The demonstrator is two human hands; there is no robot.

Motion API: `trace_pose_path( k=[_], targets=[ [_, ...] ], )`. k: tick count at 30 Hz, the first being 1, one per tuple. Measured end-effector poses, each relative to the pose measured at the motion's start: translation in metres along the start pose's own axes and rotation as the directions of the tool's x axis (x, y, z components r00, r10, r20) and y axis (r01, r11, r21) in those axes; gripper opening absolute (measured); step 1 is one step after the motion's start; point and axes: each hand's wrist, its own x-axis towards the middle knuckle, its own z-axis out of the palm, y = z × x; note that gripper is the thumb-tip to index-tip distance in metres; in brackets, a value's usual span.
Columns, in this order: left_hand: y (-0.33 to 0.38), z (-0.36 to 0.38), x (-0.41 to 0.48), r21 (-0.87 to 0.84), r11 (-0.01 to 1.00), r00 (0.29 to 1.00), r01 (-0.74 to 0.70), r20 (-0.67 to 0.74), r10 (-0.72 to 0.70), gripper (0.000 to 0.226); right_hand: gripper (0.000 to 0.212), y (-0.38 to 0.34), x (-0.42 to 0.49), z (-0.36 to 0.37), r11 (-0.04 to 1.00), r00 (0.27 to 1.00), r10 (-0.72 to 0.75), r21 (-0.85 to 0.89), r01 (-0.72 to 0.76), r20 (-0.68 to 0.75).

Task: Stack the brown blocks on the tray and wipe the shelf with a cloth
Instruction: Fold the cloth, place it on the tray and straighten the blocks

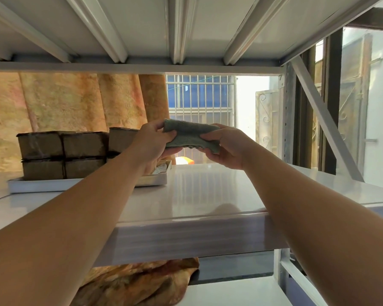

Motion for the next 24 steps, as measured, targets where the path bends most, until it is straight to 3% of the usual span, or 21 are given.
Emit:
trace_pose_path(
  k=[5,10,14,18,24],
  targets=[
    [0.004,-0.001,-0.004,-0.094,0.994,0.999,0.049,0.029,-0.046,0.027,0.026,-0.001,-0.001,0.001,0.997,0.997,-0.079,-0.025,0.079,0.0],
    [0.012,-0.003,-0.011,-0.211,0.975,0.996,0.075,0.055,-0.065,0.033,0.028,-0.005,-0.004,0.0,0.983,0.987,-0.152,0.115,0.146,0.048],
    [0.015,-0.006,-0.012,-0.191,0.98,0.998,0.05,0.056,-0.04,0.032,0.023,-0.006,-0.005,0.0,0.988,0.984,-0.129,0.1,0.117,0.127],
    [0.014,-0.011,-0.011,-0.059,0.997,0.998,0.041,0.045,-0.039,0.032,0.031,-0.005,-0.002,-0.001,0.988,0.986,-0.144,0.066,0.139,0.088],
    [0.021,-0.016,-0.013,-0.045,0.999,0.999,0.028,0.022,-0.027,0.036,0.042,-0.005,-0.005,0.002,0.977,0.977,-0.151,0.172,0.125,0.152]
  ],
)
